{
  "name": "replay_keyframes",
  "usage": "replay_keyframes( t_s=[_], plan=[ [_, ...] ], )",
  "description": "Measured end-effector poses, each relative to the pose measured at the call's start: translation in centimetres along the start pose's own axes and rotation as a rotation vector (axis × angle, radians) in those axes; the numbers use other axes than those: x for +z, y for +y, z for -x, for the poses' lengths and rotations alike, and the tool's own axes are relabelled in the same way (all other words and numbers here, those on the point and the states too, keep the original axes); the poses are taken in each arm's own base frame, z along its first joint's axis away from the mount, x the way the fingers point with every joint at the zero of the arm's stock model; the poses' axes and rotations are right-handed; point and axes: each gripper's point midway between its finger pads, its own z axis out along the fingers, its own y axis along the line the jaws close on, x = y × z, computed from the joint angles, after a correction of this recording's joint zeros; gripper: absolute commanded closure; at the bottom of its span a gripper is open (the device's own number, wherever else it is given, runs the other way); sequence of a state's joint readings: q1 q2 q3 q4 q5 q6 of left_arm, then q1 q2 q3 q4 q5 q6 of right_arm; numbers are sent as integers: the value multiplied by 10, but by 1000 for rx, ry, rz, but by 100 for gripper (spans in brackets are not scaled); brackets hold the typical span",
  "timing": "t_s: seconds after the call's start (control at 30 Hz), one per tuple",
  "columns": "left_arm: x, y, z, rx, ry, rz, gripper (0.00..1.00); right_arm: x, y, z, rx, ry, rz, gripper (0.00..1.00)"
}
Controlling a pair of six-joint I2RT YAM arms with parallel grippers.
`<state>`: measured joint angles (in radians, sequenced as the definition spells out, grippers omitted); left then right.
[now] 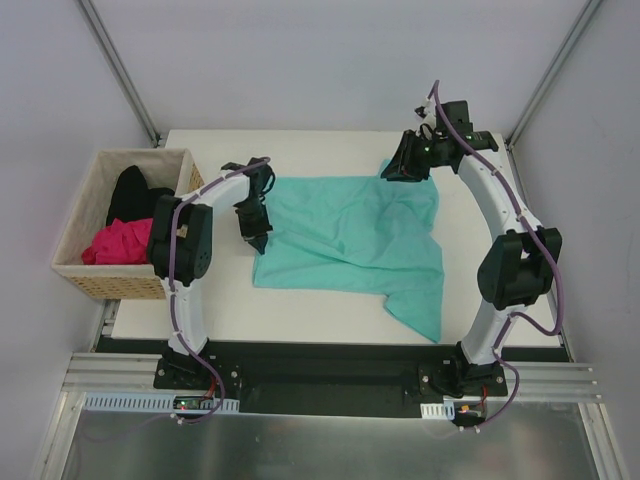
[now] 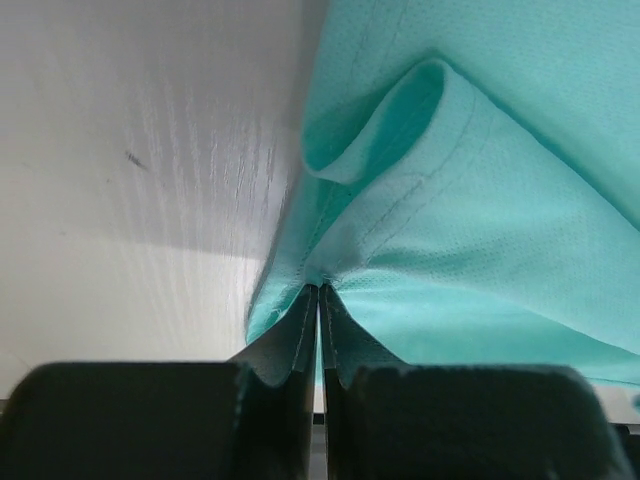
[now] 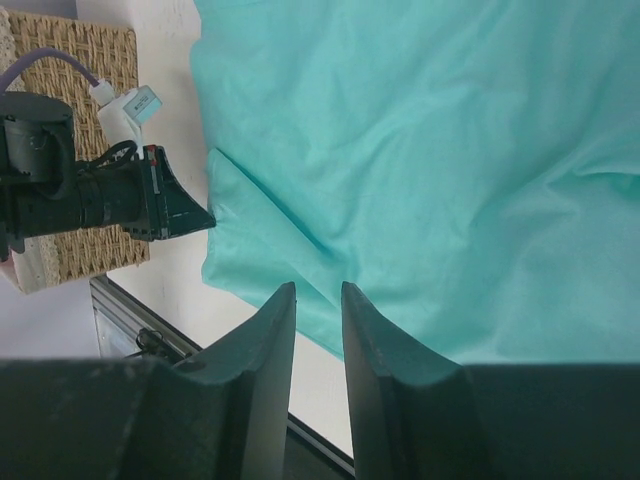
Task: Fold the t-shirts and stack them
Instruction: Flatten out the tshirt
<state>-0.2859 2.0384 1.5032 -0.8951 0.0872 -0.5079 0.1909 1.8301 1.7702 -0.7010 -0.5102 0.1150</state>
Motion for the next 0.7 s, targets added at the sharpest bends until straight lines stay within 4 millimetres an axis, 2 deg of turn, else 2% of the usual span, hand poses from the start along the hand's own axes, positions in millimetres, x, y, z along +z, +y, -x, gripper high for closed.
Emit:
replay_keyframes(
  t_s=[0.33,0.7],
  plan=[
    [-20,6,-7,-3,-19,12,100,8,-1,0,9,16,14,72],
    [-11,27,-40,-9,90,75,100,14,-4,0,18,27,20,73]
  ],
)
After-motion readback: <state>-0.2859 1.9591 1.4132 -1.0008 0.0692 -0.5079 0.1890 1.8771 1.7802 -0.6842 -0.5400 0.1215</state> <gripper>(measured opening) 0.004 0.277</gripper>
